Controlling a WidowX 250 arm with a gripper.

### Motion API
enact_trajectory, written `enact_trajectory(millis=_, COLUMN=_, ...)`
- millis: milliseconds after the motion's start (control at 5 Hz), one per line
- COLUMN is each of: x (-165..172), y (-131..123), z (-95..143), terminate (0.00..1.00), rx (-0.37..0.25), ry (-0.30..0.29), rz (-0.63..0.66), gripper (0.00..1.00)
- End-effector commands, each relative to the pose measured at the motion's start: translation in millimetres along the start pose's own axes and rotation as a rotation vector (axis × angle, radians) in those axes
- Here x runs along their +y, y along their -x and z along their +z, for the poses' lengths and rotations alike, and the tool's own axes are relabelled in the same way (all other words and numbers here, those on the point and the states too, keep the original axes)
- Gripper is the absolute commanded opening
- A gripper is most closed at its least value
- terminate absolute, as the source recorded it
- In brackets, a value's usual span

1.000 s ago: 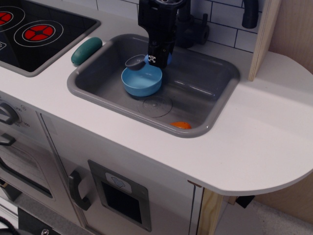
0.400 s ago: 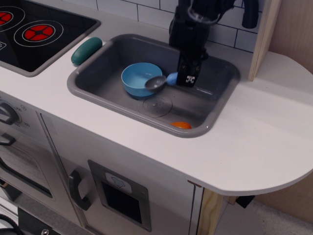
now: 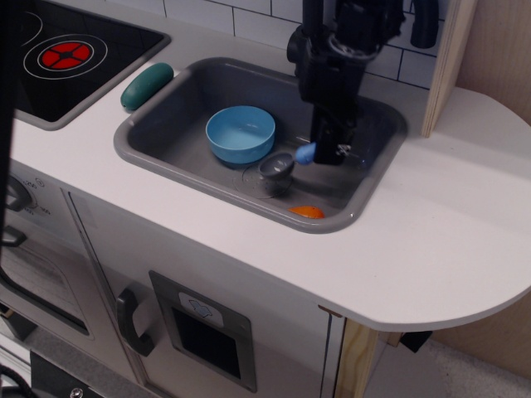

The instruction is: Take spoon out of bowl sink

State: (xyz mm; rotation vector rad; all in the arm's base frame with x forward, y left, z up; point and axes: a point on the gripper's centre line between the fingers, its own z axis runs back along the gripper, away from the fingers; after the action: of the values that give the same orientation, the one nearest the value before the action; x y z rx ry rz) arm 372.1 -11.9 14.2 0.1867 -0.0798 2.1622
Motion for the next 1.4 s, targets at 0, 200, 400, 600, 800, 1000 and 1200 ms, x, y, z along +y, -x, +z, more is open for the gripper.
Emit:
enact_trajectory(millis=0, x=-6.2, y=8.6, z=3.9, terminate=0.0, rx=0.042, ry=0.069, rz=0.015, gripper=0.0)
enact_trajectory(millis=200, x=-8.5, y=9.8, z=5.3, terminate=0.0, rx=0.058, ry=0.102, rz=-0.029, gripper=1.0)
enact_trajectory(millis=400, x=-11.6, y=9.2, z=5.5, terminate=0.0, rx=0.052, ry=0.119, rz=-0.056, gripper=1.0)
enact_trajectory(millis=600, x=-16.6, y=7.2, z=7.8, terminate=0.0, rx=0.057, ry=0.134, rz=-0.071, gripper=1.0)
enact_trajectory(millis=800, x=-17.7, y=1.5, z=21.5, terminate=0.0, rx=0.066, ry=0.149, rz=-0.086, gripper=1.0)
enact_trajectory(millis=1000, x=-20.5, y=-10.5, z=42.0, terminate=0.0, rx=0.07, ry=0.175, rz=-0.176, gripper=1.0)
enact_trajectory(millis=1200, x=-24.9, y=-28.1, z=62.4, terminate=0.0, rx=0.059, ry=0.266, rz=-0.275, gripper=1.0)
